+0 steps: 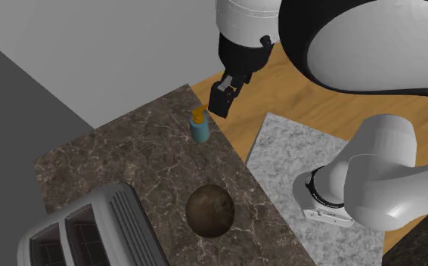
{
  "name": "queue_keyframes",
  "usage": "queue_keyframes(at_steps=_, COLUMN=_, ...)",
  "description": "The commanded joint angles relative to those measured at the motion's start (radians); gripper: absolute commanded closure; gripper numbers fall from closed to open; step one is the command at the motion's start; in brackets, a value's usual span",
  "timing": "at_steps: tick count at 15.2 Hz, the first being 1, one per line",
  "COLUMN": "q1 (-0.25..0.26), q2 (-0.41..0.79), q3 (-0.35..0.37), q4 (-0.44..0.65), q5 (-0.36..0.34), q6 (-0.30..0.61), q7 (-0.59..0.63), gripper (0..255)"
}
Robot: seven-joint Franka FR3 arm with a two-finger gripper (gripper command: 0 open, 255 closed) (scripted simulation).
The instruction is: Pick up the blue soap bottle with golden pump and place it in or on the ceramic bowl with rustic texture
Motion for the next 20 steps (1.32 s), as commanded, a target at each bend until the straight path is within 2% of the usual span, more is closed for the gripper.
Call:
queue_keyframes(at_steps=1, q1=0.0, q2=0.0, q3=0.0, q4=0.0, q5=0.0, q6=0.0, q7=0.0, gripper=0)
queue_keyframes(at_steps=9, q1=-0.015, q2=-0.037, q3=-0.007, q4=-0.327, q5=0.018, q6=0.447, q7=0.005, gripper=0)
queue_keyframes(at_steps=13, q1=-0.019, q2=0.027, q3=-0.011, q4=-0.446, q5=0.033, q6=0.707, q7=0.003, gripper=0)
queue_keyframes(at_steps=16, q1=-0.018, q2=0.122, q3=-0.016, q4=-0.508, q5=0.05, q6=0.924, q7=-0.003, gripper=0)
queue_keyframes(at_steps=20, q1=-0.011, q2=0.199, q3=-0.018, q4=-0.52, q5=0.059, q6=1.022, q7=-0.008, gripper=0)
